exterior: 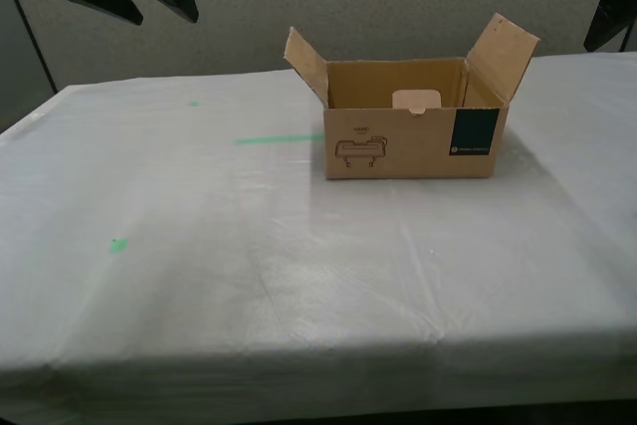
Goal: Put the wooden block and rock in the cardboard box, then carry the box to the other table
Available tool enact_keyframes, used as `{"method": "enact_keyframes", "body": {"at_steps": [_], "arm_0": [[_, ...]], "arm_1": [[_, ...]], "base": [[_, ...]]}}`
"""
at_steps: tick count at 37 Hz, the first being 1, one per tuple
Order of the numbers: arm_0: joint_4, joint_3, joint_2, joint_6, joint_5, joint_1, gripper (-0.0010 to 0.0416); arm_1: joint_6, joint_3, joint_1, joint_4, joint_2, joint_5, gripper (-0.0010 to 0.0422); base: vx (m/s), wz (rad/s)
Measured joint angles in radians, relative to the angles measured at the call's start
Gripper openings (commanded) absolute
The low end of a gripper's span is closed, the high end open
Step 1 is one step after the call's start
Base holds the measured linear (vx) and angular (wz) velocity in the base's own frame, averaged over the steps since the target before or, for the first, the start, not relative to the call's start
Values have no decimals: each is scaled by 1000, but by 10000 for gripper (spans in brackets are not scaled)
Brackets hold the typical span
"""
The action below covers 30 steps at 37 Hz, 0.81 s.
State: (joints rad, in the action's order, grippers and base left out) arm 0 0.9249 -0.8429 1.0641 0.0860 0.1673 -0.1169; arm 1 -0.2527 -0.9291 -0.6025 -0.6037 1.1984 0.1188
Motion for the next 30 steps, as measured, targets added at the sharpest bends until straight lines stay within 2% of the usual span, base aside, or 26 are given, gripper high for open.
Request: {"method": "enact_keyframes", "body": {"at_steps": [30], "arm_0": [[0, 0, 0, 0, 0, 0, 389]], "arm_1": [[0, 0, 0, 0, 0, 0, 295]], "base": [[0, 0]]}}
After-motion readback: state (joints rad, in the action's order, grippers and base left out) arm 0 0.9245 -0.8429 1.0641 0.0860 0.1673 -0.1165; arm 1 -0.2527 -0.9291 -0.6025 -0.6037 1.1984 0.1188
